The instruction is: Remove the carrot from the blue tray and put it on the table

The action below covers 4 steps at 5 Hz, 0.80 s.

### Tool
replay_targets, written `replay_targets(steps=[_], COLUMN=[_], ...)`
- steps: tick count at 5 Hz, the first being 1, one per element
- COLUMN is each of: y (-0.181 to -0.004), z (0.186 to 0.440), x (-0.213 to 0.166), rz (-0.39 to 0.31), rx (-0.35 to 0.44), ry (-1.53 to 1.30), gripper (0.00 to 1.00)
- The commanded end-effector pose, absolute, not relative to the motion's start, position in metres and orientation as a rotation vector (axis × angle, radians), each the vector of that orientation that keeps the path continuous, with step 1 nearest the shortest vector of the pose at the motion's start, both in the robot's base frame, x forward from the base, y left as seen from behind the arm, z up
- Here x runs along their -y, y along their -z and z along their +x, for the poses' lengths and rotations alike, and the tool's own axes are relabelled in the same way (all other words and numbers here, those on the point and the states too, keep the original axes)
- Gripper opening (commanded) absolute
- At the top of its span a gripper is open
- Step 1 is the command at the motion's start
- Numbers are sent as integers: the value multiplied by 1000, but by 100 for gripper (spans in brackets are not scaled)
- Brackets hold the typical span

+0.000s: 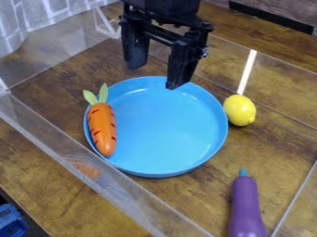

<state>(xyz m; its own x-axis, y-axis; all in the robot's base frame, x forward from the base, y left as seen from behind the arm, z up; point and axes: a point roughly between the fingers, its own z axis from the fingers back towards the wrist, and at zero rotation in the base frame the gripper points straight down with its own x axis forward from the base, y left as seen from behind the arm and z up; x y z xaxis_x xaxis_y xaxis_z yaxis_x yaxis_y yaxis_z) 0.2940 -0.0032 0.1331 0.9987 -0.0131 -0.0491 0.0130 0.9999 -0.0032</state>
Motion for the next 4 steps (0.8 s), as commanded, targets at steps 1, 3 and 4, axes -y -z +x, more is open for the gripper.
replay_targets(steps=[1,3,4], y=[-148,-144,-142], z=[298,303,305], x=[7,3,1], rz=[7,9,11], rx=[11,12,11], ry=[30,28,26], gripper=[100,100,100])
